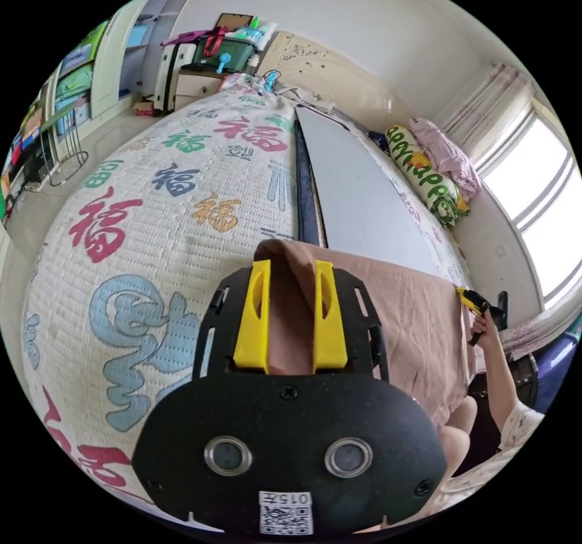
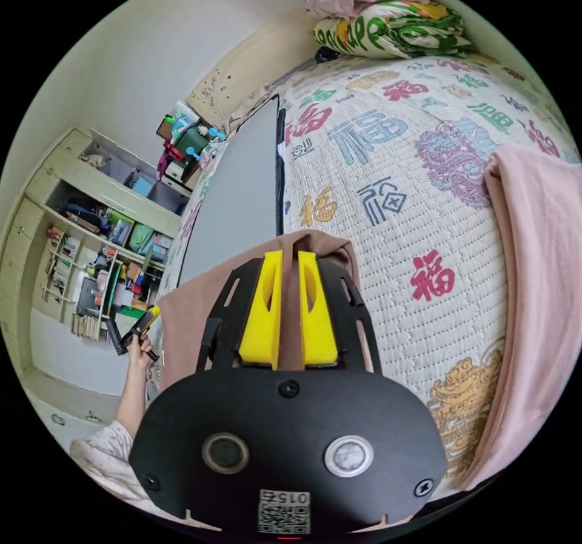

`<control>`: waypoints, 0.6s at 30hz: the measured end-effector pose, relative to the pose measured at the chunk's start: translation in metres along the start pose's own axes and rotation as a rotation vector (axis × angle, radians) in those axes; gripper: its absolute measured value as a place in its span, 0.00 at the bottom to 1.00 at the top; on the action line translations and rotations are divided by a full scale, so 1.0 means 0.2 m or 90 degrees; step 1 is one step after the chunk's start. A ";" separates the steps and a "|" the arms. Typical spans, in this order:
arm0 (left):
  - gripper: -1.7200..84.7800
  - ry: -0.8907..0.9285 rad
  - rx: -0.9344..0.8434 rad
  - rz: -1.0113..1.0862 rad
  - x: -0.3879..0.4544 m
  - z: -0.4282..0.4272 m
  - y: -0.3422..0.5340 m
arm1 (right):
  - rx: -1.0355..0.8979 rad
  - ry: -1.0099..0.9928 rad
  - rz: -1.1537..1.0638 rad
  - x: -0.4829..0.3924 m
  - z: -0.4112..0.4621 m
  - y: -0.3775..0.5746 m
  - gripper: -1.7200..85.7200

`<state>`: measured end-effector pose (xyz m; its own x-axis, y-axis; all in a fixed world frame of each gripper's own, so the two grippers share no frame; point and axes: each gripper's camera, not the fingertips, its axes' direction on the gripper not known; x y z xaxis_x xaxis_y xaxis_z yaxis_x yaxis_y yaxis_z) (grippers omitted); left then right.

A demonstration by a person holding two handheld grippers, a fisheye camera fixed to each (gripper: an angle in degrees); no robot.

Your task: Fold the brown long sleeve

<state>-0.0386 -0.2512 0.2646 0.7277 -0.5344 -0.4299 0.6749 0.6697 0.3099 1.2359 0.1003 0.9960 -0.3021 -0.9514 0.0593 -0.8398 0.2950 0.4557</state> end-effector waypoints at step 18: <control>0.19 0.165 0.093 -0.035 0.44 -0.79 1.25 | -0.020 -0.184 -0.077 0.20 -0.48 1.76 0.16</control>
<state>0.1752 -0.0505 0.1703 0.6464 -0.4056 -0.6462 0.7367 0.5523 0.3902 0.9715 0.1578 1.2435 -0.3200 -0.9138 -0.2503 -0.8644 0.1735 0.4719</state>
